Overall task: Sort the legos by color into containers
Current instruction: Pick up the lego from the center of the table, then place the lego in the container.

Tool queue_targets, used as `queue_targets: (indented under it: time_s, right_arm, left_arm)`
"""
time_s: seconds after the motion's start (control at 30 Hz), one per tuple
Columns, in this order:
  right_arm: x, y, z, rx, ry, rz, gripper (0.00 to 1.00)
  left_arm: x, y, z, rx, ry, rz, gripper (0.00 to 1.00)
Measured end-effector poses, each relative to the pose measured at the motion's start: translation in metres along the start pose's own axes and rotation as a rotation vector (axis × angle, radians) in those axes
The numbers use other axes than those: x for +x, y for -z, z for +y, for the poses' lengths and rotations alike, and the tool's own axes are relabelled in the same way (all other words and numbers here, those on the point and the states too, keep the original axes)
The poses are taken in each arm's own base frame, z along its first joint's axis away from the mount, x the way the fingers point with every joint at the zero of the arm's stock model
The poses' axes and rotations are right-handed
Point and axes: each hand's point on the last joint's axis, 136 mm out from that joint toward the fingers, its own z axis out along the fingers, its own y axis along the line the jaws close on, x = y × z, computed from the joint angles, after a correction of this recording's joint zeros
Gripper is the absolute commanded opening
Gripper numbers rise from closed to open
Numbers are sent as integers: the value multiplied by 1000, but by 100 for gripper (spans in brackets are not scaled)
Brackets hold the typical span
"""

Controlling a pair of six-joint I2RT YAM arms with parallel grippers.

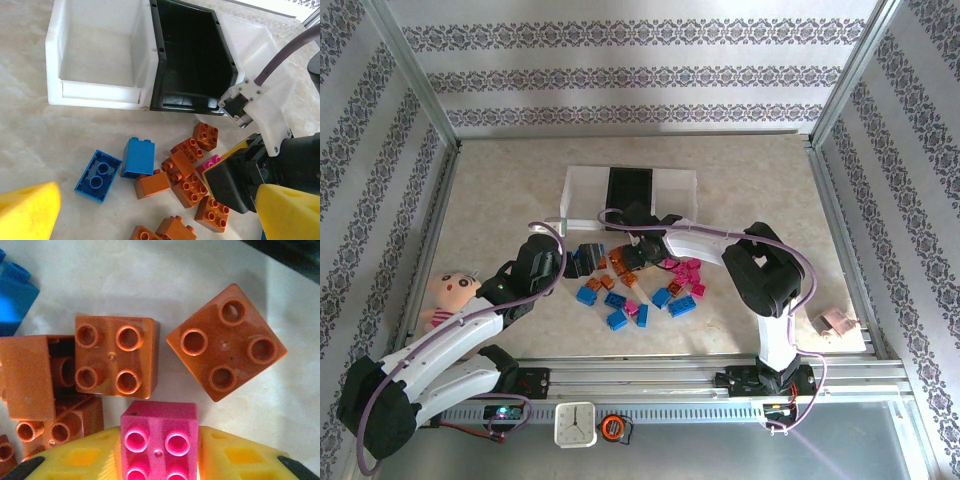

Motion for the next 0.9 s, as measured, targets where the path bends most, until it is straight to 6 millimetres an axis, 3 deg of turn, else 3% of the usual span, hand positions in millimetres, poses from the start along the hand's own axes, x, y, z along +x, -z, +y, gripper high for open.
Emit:
queue_targets:
  time_s: [0.2, 0.37, 0.5, 0.63, 0.73, 0.9]
  right_arm:
    - [7, 8, -5, -7, -2, -15, 28]
    - [4, 44, -14, -42, -32, -77, 27]
    - [-25, 94, -28, -84, -88, -215, 26]
    - [-68, 127, -65, -53, -181, -326, 26]
    - [-101, 127, -91, 5, -231, -362, 27]
    - [-139, 95, -114, 93, -264, -337, 27]
  left_arm:
    - [-1, 0, 3, -18, 13, -6, 99]
    - [-2, 0, 5, -29, 14, -13, 99]
    - [-4, 2, 6, -35, 15, -21, 100]
    - [-3, 2, 7, -37, 25, -18, 99]
    - [3, 1, 10, -50, 34, 4, 99]
    - [16, 1, 17, -81, 37, 55, 100]
